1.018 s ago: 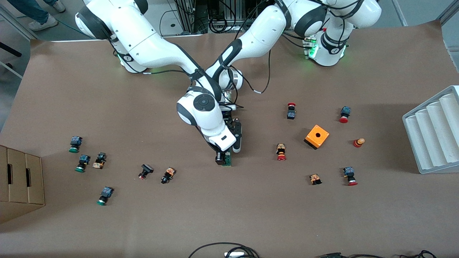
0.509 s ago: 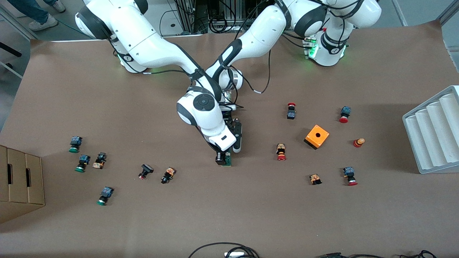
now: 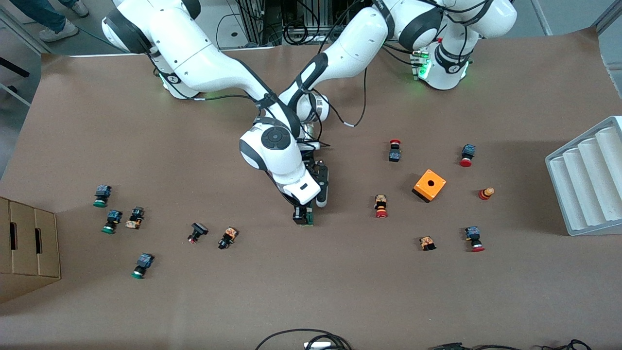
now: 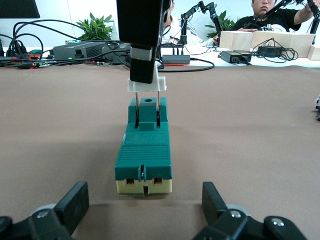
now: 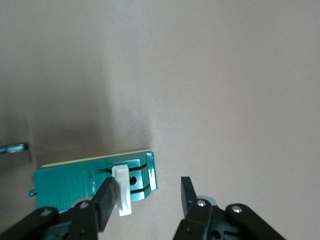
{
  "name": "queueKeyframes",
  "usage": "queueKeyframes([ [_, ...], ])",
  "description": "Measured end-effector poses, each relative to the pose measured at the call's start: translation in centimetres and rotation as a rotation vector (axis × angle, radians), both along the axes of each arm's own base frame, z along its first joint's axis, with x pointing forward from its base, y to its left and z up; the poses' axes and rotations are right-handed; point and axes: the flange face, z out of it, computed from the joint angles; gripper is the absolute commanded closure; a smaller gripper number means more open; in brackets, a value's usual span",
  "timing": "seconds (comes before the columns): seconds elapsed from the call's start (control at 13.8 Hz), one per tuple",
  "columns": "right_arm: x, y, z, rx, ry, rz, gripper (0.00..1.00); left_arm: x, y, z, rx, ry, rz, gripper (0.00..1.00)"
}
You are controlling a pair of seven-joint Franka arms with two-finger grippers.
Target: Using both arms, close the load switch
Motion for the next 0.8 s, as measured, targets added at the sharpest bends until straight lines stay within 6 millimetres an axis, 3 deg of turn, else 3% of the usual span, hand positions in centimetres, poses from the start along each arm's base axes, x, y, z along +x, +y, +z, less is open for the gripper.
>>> queueKeyframes([
  [0.8,0.15,0.09,0.2,0.009,-0.009,0.0,0.4,0.0,0.0,0.0,0.0,0.0,0.0,0.0],
])
